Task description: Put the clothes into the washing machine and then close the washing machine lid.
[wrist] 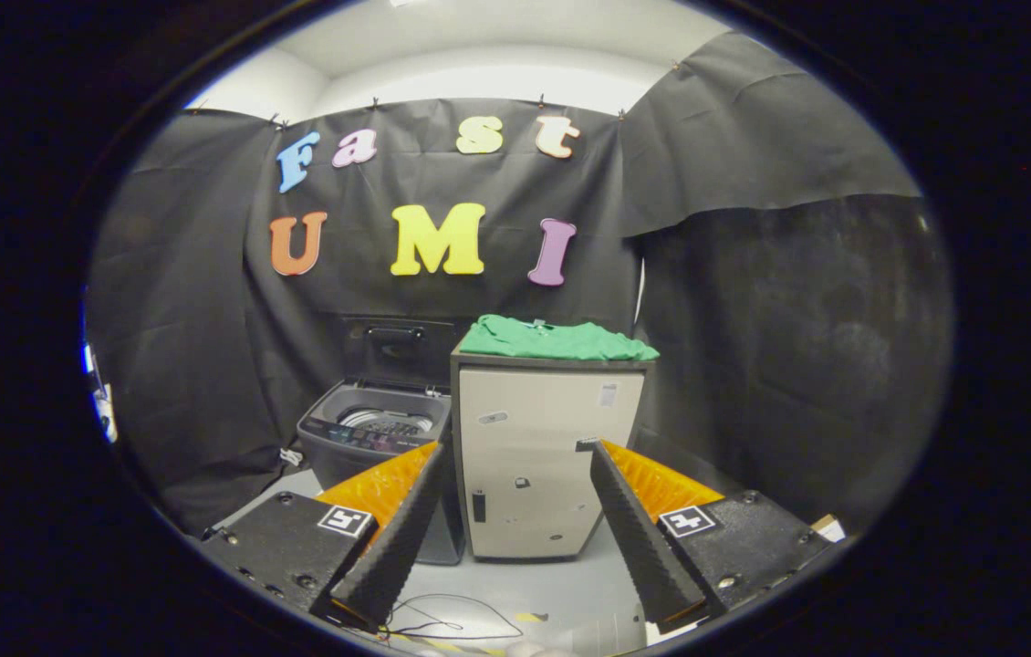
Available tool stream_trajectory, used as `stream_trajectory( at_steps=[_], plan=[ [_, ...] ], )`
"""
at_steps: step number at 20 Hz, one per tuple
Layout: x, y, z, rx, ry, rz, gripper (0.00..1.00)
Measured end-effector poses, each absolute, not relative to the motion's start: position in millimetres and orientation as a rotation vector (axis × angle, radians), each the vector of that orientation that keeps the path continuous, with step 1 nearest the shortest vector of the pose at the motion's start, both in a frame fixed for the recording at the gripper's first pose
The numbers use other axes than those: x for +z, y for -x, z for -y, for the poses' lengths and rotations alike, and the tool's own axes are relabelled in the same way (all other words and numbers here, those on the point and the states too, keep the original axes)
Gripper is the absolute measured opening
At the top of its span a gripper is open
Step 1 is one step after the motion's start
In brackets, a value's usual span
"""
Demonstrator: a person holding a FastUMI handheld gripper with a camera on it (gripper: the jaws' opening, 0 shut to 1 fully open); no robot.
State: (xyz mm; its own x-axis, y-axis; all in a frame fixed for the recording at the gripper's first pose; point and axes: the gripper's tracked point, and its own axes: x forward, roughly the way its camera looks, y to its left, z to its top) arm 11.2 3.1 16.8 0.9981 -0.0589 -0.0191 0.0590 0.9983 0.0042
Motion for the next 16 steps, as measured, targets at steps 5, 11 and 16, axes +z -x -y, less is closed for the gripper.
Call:
stream_trajectory(
  at_steps=[5,11,16],
  plan=[
    [44.9,-21.2,9.9,-0.095,-0.034,-0.038,0.99],
    [112.7,-67.2,46.3,-0.143,-0.083,-0.028,0.99],
    [178.6,-136.3,72.4,-0.138,-0.089,0.011,0.99]
  ],
)
